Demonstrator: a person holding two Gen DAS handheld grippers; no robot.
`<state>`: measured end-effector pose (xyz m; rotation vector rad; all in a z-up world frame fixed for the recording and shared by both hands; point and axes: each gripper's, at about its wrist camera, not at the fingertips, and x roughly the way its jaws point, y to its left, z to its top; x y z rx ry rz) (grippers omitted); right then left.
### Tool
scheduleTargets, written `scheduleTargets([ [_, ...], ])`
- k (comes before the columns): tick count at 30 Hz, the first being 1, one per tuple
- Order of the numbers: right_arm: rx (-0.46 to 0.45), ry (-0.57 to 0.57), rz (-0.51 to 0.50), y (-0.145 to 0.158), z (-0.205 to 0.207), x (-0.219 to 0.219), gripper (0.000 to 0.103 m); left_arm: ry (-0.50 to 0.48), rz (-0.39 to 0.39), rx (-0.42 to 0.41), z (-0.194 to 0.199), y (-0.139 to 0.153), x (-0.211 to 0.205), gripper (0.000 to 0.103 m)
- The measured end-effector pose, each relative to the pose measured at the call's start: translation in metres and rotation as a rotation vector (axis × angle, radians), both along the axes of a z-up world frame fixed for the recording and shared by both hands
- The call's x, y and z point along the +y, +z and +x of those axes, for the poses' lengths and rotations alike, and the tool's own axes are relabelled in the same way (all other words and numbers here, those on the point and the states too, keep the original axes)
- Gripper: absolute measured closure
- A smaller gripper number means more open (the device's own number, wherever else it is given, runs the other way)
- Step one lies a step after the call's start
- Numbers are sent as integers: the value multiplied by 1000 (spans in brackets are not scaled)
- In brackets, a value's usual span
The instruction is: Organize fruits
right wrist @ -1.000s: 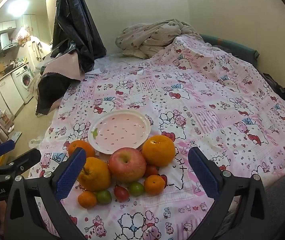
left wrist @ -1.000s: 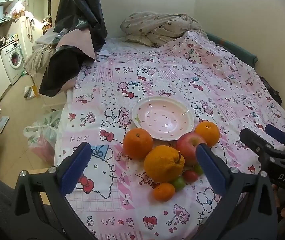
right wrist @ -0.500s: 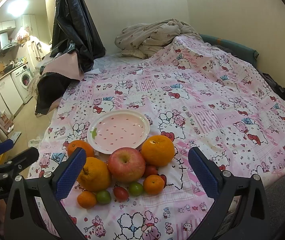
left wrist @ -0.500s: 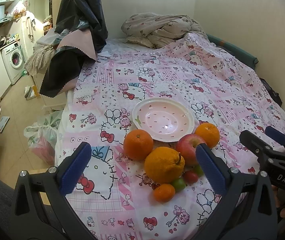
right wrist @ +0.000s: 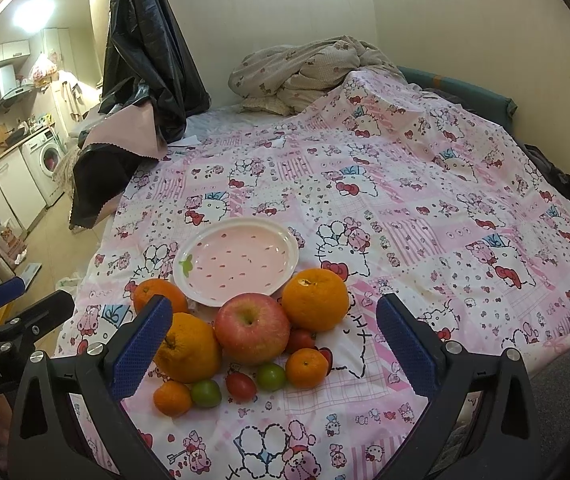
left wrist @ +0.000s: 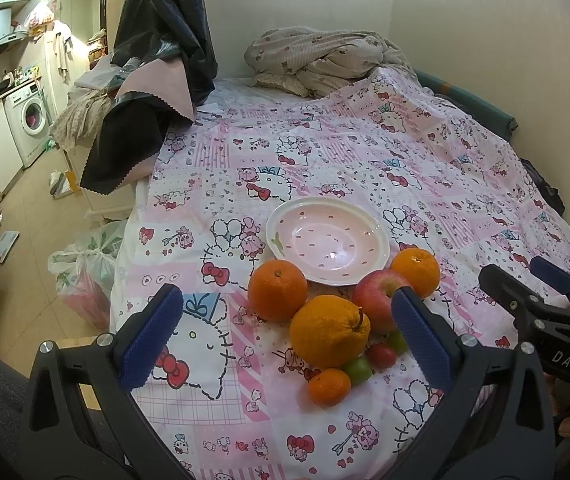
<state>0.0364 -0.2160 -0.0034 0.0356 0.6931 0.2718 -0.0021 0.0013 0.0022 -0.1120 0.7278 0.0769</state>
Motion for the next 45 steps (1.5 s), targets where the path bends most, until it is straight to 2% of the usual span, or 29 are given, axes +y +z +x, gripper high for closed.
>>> scheduleTargets([
  [45, 11, -2, 2, -5, 1, -1, 0, 4, -1, 7, -1, -2, 3, 0],
])
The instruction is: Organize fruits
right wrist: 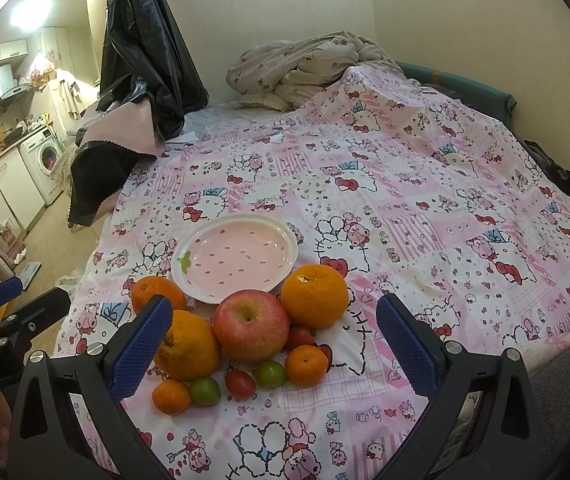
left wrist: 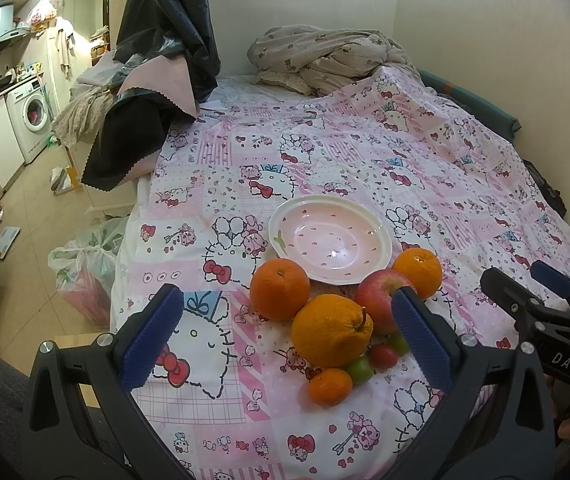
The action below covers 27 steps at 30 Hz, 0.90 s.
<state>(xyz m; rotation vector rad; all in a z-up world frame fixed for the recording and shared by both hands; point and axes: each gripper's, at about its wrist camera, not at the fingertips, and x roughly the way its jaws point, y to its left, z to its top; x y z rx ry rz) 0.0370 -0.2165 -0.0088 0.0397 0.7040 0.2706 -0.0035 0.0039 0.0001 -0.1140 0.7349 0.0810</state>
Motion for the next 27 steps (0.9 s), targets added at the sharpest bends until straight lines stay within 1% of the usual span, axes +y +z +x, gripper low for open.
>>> scheduleTargets([
  [7, 9, -2, -2, -3, 0, 0, 0, 4, 5, 10, 0, -2, 1, 0],
  [11, 43, -5, 8, -5, 4, -2, 0, 20, 8, 48, 5, -1, 5, 0],
  [15, 85, -3, 37, 5, 17, -11, 0, 19, -7, 101, 21, 5, 10, 0],
  [21, 170, 2, 46, 15, 56, -23, 0, 11, -60, 237, 61, 5, 22, 0],
  [23, 223, 17, 46, 14, 74, -26, 0, 17, -96, 296, 76, 1, 29, 0],
  [27, 343, 49, 57, 5, 107, -30, 0, 26, -142, 375, 101, -6, 39, 0],
])
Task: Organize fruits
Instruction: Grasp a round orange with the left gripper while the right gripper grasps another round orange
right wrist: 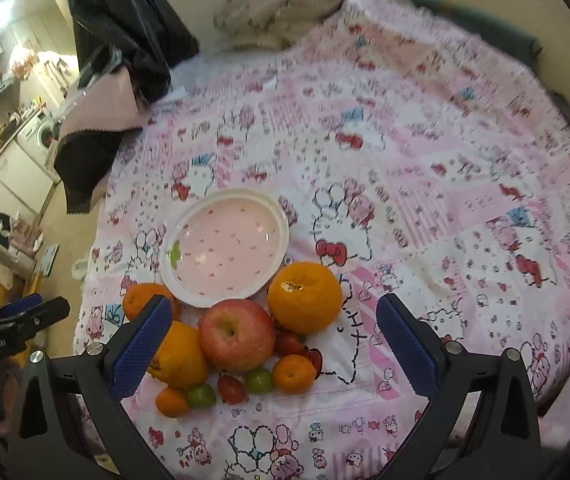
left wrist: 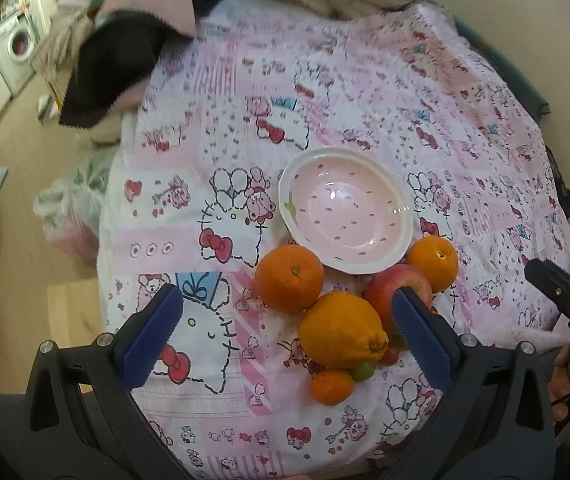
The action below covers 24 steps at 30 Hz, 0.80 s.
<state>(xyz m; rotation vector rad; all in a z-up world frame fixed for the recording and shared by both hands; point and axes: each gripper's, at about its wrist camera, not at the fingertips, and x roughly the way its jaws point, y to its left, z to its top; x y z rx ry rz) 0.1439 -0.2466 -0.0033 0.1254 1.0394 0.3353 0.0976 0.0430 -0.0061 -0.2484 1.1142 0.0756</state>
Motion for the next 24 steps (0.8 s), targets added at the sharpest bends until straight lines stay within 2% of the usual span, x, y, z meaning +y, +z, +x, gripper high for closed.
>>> scheduleTargets([
  [6, 155, 8, 25, -24, 40, -4, 0, 3, -3, 95, 37, -13, 11, 1],
  [11, 279, -37, 100, -56, 65, -11, 0, -2, -20, 200, 57, -44, 12, 1],
  [14, 323, -74, 132, -74, 71, -16, 0, -15, -17, 262, 61, -70, 5, 8],
  [17, 376, -80, 140, -90, 76, -16, 0, -21, -37, 299, 64, -89, -1, 11],
  [21, 381, -61, 147, -96, 86, -15, 0, -24, -58, 331, 69, -103, -3, 15],
  [23, 405, -53, 135, -105, 90, -12, 15, -20, -84, 353, 73, -109, -4, 19],
  [24, 434, -54, 130, -112, 92, -10, 16, -22, -91, 358, 75, -111, -5, 20],
])
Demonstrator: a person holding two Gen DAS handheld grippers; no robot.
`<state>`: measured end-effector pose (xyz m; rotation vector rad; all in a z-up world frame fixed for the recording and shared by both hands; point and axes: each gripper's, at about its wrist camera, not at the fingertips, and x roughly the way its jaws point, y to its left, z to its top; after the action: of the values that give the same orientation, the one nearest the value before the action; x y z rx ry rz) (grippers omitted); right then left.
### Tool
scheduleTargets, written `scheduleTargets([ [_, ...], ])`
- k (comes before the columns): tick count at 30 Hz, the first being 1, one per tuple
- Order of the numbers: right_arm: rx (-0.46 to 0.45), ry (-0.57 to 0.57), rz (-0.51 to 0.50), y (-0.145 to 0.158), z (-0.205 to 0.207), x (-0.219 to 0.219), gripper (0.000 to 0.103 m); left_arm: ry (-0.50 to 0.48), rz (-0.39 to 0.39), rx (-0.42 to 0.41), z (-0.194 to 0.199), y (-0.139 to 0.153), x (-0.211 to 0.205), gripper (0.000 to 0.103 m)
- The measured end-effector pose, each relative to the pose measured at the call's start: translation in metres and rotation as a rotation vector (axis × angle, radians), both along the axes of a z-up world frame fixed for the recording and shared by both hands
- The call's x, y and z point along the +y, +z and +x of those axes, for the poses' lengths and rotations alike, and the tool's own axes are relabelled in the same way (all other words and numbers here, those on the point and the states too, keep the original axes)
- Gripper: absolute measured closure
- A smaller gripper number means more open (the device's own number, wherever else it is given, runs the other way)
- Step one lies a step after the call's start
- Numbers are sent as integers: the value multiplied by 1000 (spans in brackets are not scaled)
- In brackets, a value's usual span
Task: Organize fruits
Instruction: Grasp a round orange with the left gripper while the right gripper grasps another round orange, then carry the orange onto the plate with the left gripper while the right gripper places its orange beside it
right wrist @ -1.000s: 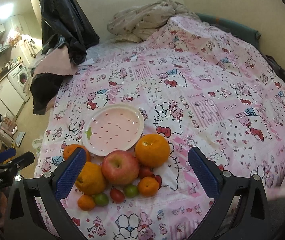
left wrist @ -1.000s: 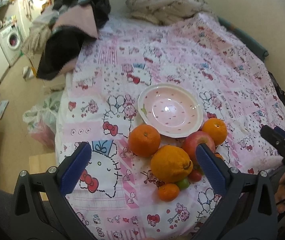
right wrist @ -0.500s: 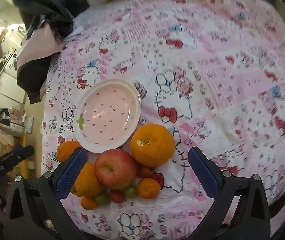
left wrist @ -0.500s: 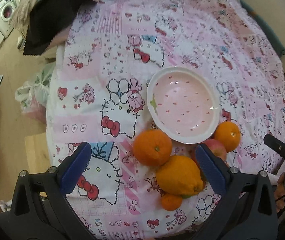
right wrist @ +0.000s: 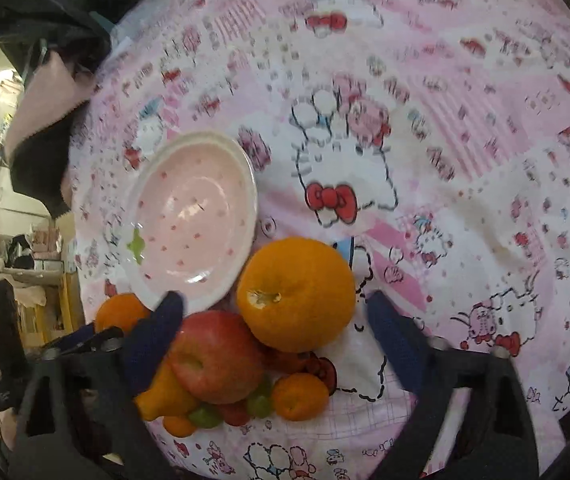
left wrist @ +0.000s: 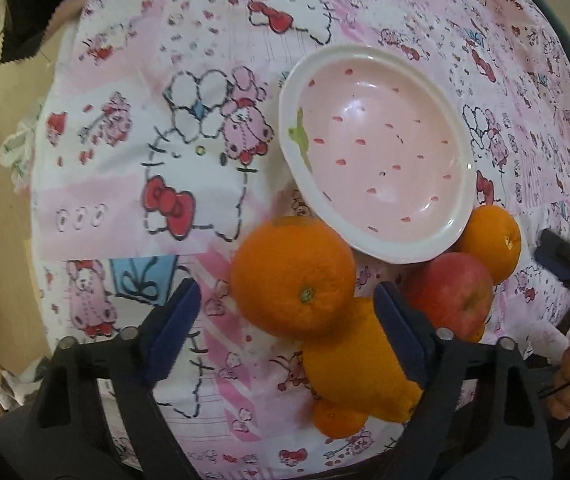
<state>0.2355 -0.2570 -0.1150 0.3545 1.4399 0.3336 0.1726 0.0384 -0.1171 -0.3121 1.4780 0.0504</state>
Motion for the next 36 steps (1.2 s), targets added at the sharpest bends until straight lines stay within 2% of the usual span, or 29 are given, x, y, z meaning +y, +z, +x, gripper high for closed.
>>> scheduleTargets([
  [2, 51, 2, -6, -14, 4, 4, 19, -7, 0, 5, 3, -3, -3, 21],
  [8, 87, 14, -79, -38, 13, 13, 19, -20, 14, 21, 4, -12, -7, 22],
  [11, 95, 16, -79, -43, 14, 14, 19, -23, 16, 29, 3, -19, -5, 30],
  [14, 103, 9, -78, -48, 15, 16, 16, -13, -4, 35, 5, -23, -5, 33],
  [18, 106, 25, -103, -52, 14, 23, 14, -17, 12, 27, 4, -22, -8, 35],
  [26, 48, 80, -134, -45, 12, 29, 21, -30, 38, -13, 0, -15, -11, 38],
  [36, -31, -29, -48, -15, 13, -1, 21, 3, 66, -129, -5, 22, 5, 39],
])
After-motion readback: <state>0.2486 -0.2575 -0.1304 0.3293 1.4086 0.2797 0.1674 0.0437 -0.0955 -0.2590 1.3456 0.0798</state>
